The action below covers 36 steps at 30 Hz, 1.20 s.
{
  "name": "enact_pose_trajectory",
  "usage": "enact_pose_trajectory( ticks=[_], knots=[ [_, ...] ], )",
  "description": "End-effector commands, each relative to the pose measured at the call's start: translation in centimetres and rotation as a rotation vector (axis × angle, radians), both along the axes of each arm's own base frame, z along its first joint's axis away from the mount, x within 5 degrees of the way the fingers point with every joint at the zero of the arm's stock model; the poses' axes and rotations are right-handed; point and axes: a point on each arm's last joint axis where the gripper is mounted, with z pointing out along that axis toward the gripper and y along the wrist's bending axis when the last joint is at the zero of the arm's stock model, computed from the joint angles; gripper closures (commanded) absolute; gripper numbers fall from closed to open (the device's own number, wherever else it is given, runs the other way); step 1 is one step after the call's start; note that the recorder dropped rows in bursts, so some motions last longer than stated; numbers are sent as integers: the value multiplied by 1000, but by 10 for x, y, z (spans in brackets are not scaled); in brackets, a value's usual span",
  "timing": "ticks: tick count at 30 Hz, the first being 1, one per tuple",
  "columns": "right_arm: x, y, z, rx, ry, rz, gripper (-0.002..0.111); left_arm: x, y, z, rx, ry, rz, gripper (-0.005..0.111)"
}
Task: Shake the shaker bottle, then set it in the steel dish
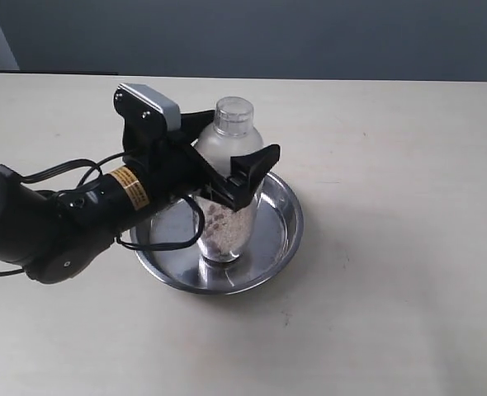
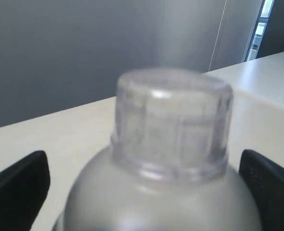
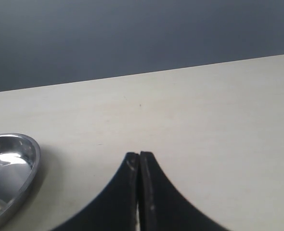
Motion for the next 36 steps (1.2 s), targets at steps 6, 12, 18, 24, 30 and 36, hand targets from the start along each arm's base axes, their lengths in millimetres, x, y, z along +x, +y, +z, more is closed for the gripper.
enact_pose_trajectory(
  ticks=[6,12,18,24,30,36],
  knots=[
    [0,0,1,-5,-12,2,109,-4,5,32,51,-81,26,2],
    [0,0,1,-5,-12,2,109,-7,11,58,44,-176,74,2],
    [0,0,1,-6,-10,2,109,-11,18,93,37,-223,126,2],
    [0,0,1,-6,-10,2,109,-29,37,137,132,-241,228,37],
    [0,0,1,-6,-10,2,109,-72,73,181,150,-169,353,106],
    [0,0,1,-5,-12,2,109,-128,99,210,93,-186,341,103]
  ],
)
